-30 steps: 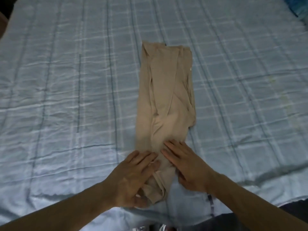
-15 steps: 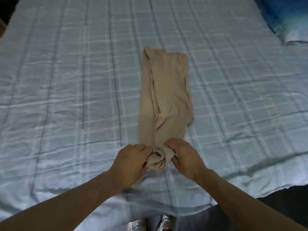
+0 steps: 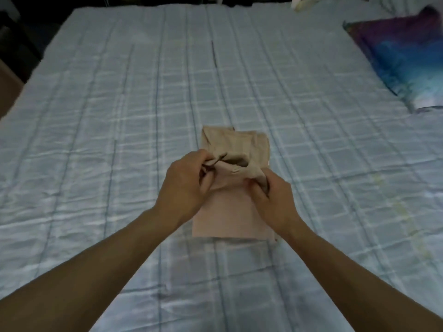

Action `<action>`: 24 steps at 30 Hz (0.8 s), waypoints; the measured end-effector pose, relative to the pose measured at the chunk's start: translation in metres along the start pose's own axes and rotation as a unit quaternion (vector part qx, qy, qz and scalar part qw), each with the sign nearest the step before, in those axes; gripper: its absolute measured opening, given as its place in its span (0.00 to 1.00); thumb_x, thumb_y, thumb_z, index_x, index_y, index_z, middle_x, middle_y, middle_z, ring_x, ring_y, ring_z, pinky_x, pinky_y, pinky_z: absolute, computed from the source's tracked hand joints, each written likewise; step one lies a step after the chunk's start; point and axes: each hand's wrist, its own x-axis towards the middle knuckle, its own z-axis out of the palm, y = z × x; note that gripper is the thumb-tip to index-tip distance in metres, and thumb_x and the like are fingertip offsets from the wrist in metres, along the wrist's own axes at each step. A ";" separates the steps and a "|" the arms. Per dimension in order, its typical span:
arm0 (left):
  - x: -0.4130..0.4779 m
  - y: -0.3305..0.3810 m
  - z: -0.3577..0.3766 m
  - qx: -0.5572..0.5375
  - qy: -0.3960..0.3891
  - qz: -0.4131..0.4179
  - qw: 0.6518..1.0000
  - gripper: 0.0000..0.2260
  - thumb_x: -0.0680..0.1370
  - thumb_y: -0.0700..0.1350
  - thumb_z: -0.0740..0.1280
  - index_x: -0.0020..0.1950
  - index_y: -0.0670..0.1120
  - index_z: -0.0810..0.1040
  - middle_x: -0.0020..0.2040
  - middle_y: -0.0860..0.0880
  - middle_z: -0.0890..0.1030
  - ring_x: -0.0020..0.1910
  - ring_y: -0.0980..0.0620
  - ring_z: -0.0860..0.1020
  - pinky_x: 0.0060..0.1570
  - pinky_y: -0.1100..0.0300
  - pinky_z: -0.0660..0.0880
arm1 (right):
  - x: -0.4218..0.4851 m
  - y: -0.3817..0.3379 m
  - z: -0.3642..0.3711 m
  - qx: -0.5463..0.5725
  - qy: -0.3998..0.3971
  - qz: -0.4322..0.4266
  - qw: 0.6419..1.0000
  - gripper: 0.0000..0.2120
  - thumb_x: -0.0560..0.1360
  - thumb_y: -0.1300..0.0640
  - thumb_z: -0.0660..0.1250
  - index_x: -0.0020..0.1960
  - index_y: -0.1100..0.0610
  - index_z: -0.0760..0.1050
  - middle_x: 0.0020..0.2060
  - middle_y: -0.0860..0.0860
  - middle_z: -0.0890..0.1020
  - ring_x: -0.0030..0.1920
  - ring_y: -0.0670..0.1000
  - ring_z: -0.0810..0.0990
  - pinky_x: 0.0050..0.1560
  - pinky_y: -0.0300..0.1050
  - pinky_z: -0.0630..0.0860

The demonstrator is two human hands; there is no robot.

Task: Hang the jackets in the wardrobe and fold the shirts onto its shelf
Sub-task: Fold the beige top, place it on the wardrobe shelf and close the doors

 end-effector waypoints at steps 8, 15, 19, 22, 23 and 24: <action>0.149 -0.038 0.047 0.025 0.022 -0.063 0.997 0.07 0.76 0.43 0.69 0.53 0.45 0.77 0.42 0.50 0.79 0.42 0.51 0.77 0.43 0.54 0.75 | 0.160 0.034 0.007 -0.034 0.005 0.075 0.997 0.06 0.76 0.56 0.67 0.43 0.57 0.74 0.36 0.50 0.77 0.37 0.46 0.75 0.40 0.42 0.73; 0.122 -0.074 0.115 0.262 -0.167 -0.015 0.951 0.16 0.78 0.49 0.60 0.64 0.47 0.72 0.65 0.46 0.72 0.63 0.42 0.71 0.55 0.48 0.69 | 0.160 0.072 0.033 -0.227 -0.107 -0.009 0.968 0.24 0.78 0.48 0.57 0.70 0.58 0.67 0.66 0.58 0.73 0.66 0.58 0.71 0.68 0.52 0.67; 0.087 -0.100 0.141 0.277 -0.193 0.020 0.941 0.23 0.82 0.53 0.54 0.74 0.45 0.68 0.75 0.45 0.68 0.75 0.44 0.64 0.70 0.42 0.65 | 0.134 0.104 0.063 -0.338 -0.154 -0.099 0.923 0.33 0.78 0.41 0.49 0.76 0.61 0.61 0.76 0.61 0.61 0.77 0.62 0.56 0.76 0.56 0.50; 0.080 -0.118 0.150 0.280 -0.194 0.015 0.940 0.26 0.84 0.56 0.48 0.79 0.47 0.61 0.79 0.48 0.60 0.79 0.48 0.55 0.75 0.41 0.54 | 0.136 0.118 0.073 -0.355 -0.137 -0.109 0.918 0.32 0.79 0.40 0.50 0.78 0.57 0.57 0.78 0.57 0.54 0.78 0.58 0.49 0.76 0.59 0.49; 0.080 -0.121 0.151 0.276 -0.203 0.012 0.940 0.26 0.83 0.56 0.47 0.79 0.47 0.59 0.80 0.49 0.58 0.80 0.49 0.54 0.76 0.41 0.52 | 0.137 0.122 0.075 -0.361 -0.136 -0.109 0.916 0.32 0.79 0.40 0.50 0.78 0.56 0.56 0.78 0.57 0.54 0.78 0.58 0.48 0.76 0.60 0.49; 0.081 -0.123 0.151 0.272 -0.215 0.008 0.938 0.26 0.83 0.56 0.46 0.80 0.47 0.58 0.80 0.49 0.57 0.80 0.49 0.52 0.76 0.41 0.50 | 0.138 0.123 0.076 -0.368 -0.140 -0.107 0.913 0.32 0.79 0.40 0.50 0.78 0.56 0.55 0.78 0.57 0.53 0.79 0.58 0.47 0.76 0.61 0.49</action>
